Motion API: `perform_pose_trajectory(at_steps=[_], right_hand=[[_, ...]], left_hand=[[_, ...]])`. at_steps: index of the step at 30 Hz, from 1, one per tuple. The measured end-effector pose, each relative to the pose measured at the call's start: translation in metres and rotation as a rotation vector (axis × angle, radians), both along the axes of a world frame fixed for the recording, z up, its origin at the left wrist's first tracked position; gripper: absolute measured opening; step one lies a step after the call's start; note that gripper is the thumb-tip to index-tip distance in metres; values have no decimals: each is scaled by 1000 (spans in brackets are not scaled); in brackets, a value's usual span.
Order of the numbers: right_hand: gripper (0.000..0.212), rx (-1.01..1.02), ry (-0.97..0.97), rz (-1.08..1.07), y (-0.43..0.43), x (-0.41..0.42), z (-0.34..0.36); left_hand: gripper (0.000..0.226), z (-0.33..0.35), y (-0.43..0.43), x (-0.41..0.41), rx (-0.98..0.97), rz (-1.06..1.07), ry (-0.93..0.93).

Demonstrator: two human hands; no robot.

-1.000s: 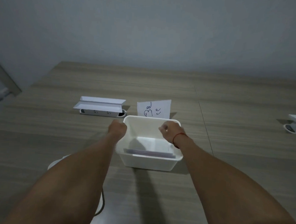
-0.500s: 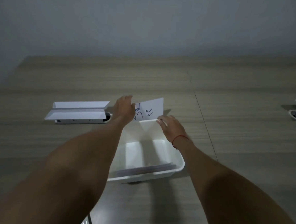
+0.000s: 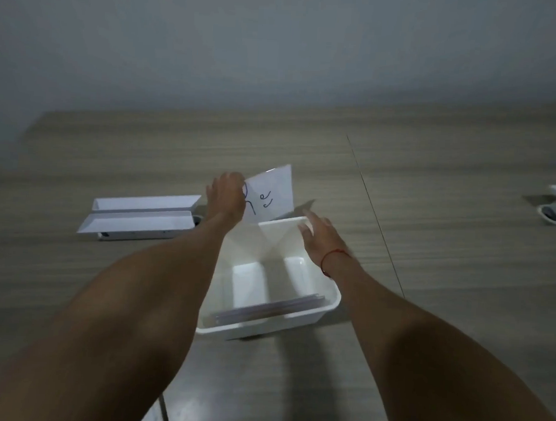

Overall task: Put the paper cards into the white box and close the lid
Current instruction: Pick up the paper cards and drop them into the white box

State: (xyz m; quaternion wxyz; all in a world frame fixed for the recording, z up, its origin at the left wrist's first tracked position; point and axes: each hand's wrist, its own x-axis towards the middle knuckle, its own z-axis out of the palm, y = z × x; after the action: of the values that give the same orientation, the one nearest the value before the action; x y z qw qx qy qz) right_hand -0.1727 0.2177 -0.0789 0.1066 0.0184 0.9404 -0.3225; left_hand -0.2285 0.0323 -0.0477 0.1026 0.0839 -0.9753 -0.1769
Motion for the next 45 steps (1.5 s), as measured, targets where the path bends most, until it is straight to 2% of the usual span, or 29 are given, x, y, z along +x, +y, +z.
perform_pose_trajectory(at_steps=[6,11,15,22,26,30,34,36,38,40,43,45], right_hand=[[41,17,-121,-120,13,35,15],[39,127,-173,-79,12,63,30],[39,202,-172,-79,13,81,34],[38,194,-132,-156,18,101,33],[38,181,-116,-186,19,104,32],[41,167,-100,-202,19,105,34],[39,157,-80,-237,17,102,32],[38,161,-76,-254,16,100,31],[37,162,-70,-276,16,96,29],[38,159,-64,-302,16,91,27],[38,154,-63,-325,17,80,25],[37,152,-55,-333,16,72,25]], left_hand=[[38,50,-15,41,-15,44,151],[31,74,-15,87,32,-5,271],[30,68,-8,124,51,-71,311],[30,10,9,165,-33,-114,244],[42,-11,17,180,-66,-161,169],[32,-24,21,192,-97,-205,-38],[35,-35,20,202,-71,-248,-274],[37,-32,17,201,-77,-191,-228],[32,-27,12,195,-85,-75,-77],[30,-25,4,188,-40,75,-5],[39,-27,-4,176,227,269,-144],[42,-30,-4,166,418,300,-237]])
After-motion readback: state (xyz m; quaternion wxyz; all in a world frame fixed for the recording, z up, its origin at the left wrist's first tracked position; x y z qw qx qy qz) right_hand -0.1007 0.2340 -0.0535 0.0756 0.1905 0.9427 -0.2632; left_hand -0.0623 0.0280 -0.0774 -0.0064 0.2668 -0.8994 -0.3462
